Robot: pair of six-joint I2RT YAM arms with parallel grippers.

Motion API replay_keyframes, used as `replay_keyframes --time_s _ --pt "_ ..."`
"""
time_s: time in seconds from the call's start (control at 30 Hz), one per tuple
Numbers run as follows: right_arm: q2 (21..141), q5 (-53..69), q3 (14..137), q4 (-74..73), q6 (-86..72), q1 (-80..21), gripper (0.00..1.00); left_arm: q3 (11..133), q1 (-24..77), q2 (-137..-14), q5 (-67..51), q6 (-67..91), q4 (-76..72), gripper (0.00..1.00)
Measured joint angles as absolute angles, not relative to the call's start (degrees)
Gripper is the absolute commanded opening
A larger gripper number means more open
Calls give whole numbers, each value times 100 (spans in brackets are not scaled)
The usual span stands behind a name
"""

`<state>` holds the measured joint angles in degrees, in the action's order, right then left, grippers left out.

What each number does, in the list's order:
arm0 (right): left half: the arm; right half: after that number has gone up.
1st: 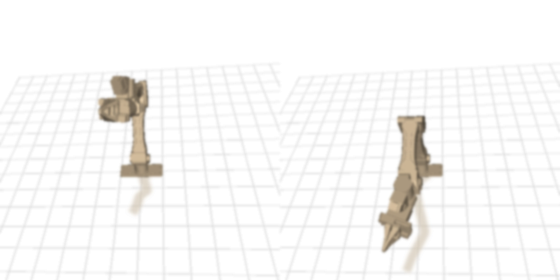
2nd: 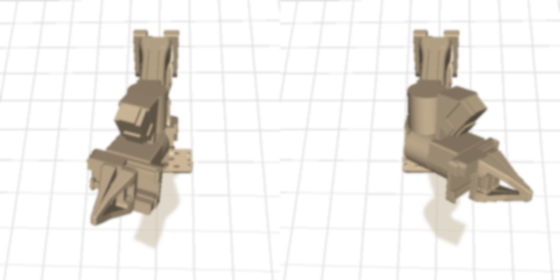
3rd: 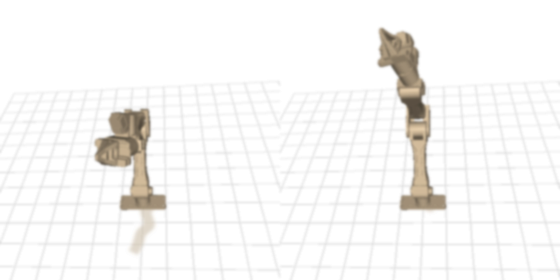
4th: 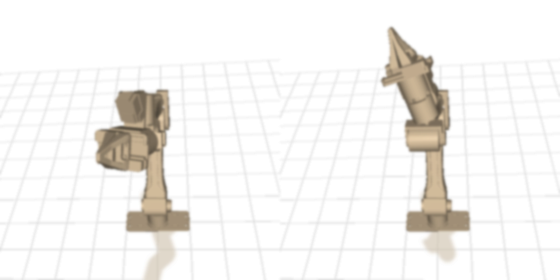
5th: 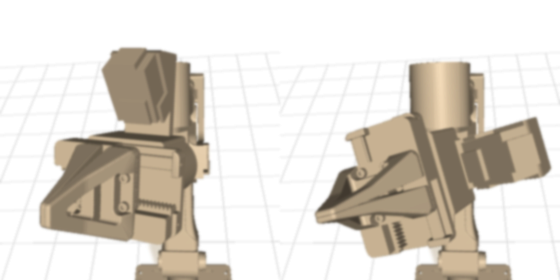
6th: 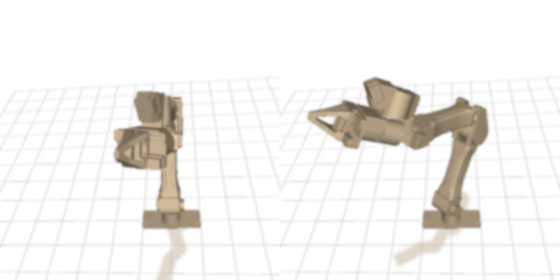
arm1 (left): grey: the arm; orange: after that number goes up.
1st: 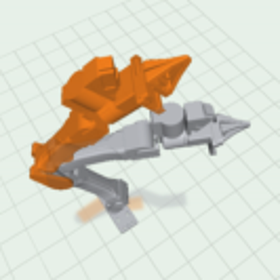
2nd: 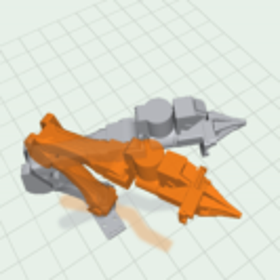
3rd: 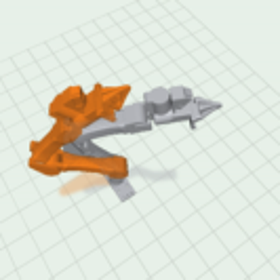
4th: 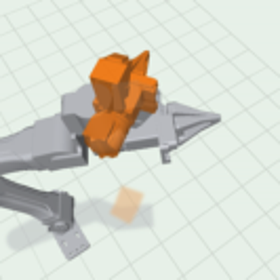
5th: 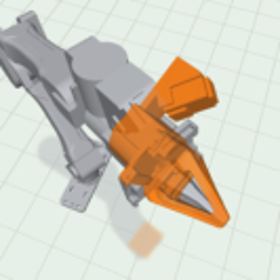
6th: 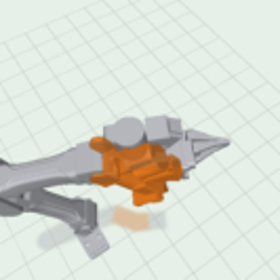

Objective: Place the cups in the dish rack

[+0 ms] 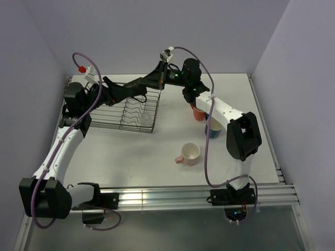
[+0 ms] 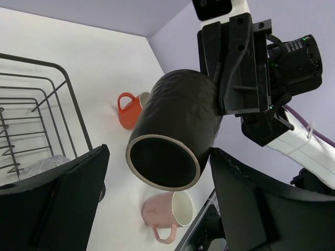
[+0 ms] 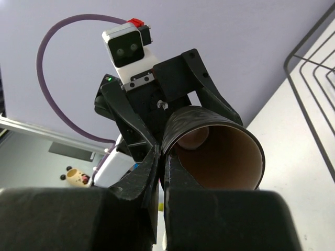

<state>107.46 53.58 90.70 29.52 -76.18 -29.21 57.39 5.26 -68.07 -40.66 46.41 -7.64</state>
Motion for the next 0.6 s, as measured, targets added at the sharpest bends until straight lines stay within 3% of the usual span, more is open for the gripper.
replay_keyframes --time_s 0.6 --pt "10967 5581 9030 3863 -8313 -2912 0 5780 897 -6816 -3966 4685 -871 60"
